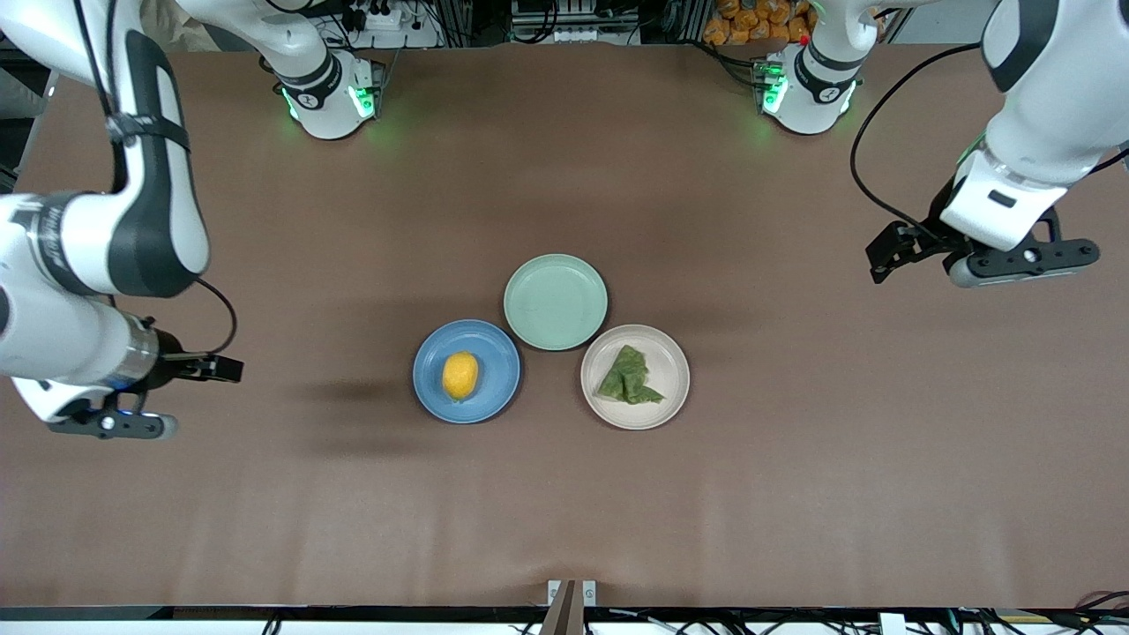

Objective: Place lemon and lettuce in plates

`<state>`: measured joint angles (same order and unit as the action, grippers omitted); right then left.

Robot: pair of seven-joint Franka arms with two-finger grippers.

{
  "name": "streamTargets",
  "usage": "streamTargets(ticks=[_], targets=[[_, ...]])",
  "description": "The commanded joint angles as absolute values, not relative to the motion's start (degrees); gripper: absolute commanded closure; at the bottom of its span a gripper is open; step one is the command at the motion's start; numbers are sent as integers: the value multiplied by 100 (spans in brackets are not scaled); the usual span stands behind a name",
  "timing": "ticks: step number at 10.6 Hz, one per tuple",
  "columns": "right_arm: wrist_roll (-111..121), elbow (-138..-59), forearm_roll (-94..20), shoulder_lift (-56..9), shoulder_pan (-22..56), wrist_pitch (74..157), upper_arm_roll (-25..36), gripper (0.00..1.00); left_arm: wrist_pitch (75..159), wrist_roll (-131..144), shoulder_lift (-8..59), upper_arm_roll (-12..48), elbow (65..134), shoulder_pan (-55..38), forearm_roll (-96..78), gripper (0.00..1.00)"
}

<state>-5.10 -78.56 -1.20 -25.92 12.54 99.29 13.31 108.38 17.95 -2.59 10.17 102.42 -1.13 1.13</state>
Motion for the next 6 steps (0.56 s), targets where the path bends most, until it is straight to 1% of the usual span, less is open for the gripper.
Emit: streamTargets(ticks=[1,4,5,6], targets=[[-483,-8417,-149,-1971,828,9949,969,0,10313,1574,-343,862,9785,-176,-106,0],[-492,-9419,-149,-1128,344,10195,520,0,9696,1090,-352,792,9353,-185,-123,0],[-492,-9639,-149,-960,273,10221,475,0,9564,1090,-352,782,9273,-185,-140,0],[-492,-9807,-149,-828,212,10230,466,0,9241,1090,-352,782,9177,-193,-141,0]])
